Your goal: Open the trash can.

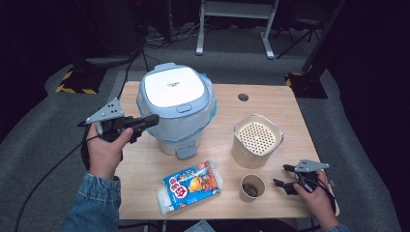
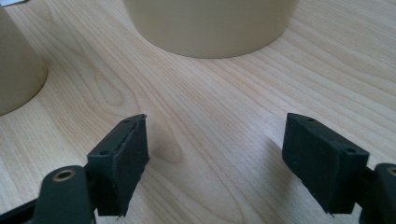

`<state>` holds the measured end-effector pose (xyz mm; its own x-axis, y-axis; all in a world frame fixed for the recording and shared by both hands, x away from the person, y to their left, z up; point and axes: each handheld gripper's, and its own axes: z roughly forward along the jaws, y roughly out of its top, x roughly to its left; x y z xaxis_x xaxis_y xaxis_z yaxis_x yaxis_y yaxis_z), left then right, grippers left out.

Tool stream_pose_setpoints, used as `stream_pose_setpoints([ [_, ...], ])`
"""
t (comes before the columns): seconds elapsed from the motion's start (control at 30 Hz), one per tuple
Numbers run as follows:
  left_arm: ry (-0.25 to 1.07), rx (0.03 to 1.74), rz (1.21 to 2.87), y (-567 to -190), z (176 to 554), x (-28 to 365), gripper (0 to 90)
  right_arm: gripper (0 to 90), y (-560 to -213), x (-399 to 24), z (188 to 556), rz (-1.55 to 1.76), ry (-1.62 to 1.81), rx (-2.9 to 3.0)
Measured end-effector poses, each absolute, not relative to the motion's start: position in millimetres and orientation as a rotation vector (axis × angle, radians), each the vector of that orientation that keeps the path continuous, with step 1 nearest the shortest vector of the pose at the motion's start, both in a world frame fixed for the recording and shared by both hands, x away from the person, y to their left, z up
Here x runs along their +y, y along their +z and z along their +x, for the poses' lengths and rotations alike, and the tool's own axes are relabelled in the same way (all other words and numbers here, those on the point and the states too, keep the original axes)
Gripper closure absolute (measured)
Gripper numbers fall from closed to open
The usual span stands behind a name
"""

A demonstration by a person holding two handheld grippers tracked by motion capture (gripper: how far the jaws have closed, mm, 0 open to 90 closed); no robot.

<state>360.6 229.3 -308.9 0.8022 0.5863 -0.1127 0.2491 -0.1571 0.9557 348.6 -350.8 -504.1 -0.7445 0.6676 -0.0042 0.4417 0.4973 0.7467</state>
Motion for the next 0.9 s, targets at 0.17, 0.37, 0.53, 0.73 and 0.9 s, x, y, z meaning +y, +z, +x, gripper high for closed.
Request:
stream_pose_setpoints([
  [0.17, 0.348, 0.617, 1.755, -295.7, 370.2, 217.7, 88.2, 22.7, -504.1, -350.8, 348.6, 0.935, 1.097, 2.452],
  [0.37, 0.355, 0.596, 1.783, -285.4, 380.1, 202.6, 87.8, 22.7, -504.1, -350.8, 348.6, 0.936, 1.097, 2.452],
  [0.53, 0.355, 0.592, 1.813, -283.5, 388.2, 191.9, 87.2, 22.7, -504.1, -350.8, 348.6, 0.935, 1.097, 2.452],
  [0.73, 0.359, 0.604, 1.893, -285.9, 398.6, 172.5, 86.7, 22.8, -504.1, -350.8, 348.6, 0.935, 1.098, 2.452],
  [0.9, 0.396, 0.625, 1.971, -284.1, 402.2, 163.5, 86.0, 22.7, -504.1, -350.9, 348.7, 0.936, 1.098, 2.452],
])
